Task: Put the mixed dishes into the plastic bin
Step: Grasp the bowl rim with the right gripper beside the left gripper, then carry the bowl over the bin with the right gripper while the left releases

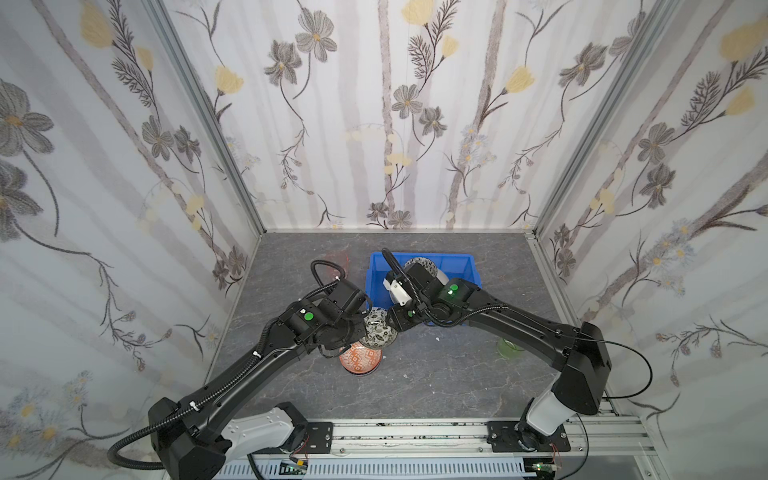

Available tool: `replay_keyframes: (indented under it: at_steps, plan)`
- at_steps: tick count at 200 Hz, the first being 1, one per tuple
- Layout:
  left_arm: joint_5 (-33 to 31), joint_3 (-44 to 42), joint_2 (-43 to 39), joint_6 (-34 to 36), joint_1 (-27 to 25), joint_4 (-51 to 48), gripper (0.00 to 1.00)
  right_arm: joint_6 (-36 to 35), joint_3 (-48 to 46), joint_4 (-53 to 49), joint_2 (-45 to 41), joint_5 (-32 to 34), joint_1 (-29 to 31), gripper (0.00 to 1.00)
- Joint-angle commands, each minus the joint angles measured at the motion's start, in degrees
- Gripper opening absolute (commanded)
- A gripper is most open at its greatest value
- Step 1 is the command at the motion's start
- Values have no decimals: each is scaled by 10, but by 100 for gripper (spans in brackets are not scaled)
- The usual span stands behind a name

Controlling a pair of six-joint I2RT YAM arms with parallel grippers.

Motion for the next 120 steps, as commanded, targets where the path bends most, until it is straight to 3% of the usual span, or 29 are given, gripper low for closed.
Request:
replay_keyframes:
  at_steps: [1,120]
  plan:
    - [-7,7,-1,-6,-1,22,0,-5,8,12,9,-7,1,39]
    - [-5,-4,-6,-9,-1,28,3,-4,10,11,18,-6,-1,2]
